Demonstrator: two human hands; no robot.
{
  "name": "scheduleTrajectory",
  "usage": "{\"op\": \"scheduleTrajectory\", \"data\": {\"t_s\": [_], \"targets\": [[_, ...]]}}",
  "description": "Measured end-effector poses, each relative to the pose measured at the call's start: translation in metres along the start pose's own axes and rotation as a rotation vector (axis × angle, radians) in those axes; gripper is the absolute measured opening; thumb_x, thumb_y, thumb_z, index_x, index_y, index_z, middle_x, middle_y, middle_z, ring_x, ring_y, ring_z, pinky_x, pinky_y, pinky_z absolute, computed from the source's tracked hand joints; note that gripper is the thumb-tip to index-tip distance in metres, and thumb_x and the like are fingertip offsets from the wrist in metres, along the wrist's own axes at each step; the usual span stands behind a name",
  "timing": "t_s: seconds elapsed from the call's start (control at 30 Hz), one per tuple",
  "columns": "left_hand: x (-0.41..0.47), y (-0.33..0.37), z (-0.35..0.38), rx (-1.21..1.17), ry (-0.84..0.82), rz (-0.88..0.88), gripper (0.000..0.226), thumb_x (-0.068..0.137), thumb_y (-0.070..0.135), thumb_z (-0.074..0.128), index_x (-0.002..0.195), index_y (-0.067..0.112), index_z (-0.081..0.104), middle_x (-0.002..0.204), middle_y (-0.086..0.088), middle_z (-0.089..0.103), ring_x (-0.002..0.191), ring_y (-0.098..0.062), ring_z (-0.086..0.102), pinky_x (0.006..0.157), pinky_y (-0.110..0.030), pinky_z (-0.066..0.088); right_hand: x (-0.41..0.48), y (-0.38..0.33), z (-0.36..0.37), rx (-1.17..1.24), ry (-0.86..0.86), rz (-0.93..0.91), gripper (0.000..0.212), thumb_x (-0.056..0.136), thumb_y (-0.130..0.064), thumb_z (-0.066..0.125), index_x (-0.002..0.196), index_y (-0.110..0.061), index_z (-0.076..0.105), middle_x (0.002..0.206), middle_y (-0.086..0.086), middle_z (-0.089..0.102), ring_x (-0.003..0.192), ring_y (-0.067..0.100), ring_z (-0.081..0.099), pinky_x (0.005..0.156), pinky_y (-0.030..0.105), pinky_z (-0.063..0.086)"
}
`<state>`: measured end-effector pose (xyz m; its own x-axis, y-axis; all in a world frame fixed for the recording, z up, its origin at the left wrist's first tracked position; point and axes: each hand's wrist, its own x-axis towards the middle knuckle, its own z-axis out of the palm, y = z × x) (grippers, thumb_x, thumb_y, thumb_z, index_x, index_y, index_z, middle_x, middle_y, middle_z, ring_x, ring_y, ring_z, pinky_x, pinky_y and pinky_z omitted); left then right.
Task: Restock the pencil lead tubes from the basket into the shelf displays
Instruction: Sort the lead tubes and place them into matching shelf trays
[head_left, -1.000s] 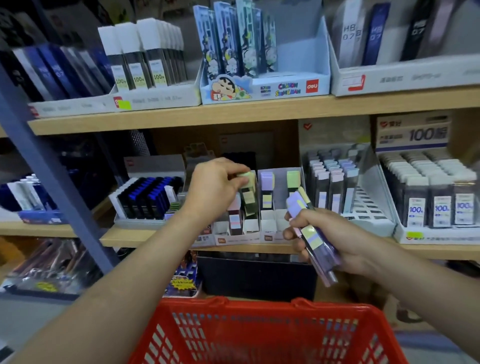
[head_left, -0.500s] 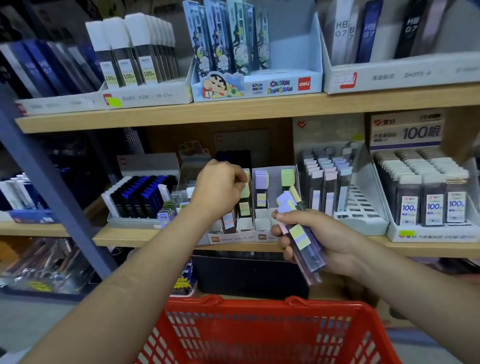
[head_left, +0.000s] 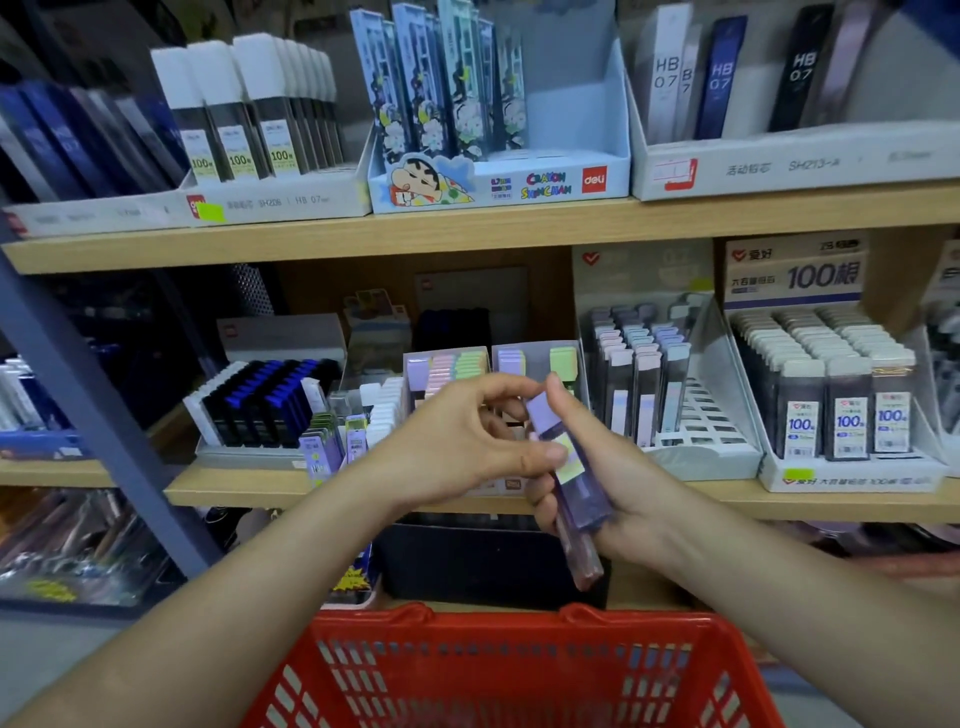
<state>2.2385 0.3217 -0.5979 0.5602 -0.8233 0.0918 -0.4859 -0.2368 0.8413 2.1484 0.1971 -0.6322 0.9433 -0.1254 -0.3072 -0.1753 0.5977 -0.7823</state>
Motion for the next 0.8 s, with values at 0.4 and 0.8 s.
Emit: {"op": "scheduleTrajectory", "data": {"t_s": [0.4, 0.8], "targets": [[0.011, -0.01, -0.001, -0.1, 0.123, -0.082, 0.043, 0.076, 0.012, 0.08, 0.115, 0.016, 0.062, 0.077, -0.003, 0.062, 0.063, -0.005, 0.058, 0.062, -0.019, 0.046, 0.002, 0.005, -0.001, -0.098, -0.083, 0.099, 0.058, 0.079, -0.076, 0.053, 0.077, -0.018, 0.06, 0.064, 0.003, 0.05, 0.045, 0.012, 0.045, 0.04, 0.021, 0.04], [0.042, -0.015, -0.029, -0.208, 0.63, 0.117, 0.029, 0.089, 0.001, 0.063, 0.111, 0.019, 0.066, 0.089, -0.002, 0.068, 0.077, -0.012, 0.068, 0.07, -0.018, 0.056, -0.001, -0.01, -0.033, -0.083, -0.063, 0.056, 0.02, 0.08, -0.02, 0.062, 0.09, -0.016, 0.045, 0.066, 0.001, 0.049, 0.043, 0.009, 0.041, 0.036, 0.019, 0.038]]}}
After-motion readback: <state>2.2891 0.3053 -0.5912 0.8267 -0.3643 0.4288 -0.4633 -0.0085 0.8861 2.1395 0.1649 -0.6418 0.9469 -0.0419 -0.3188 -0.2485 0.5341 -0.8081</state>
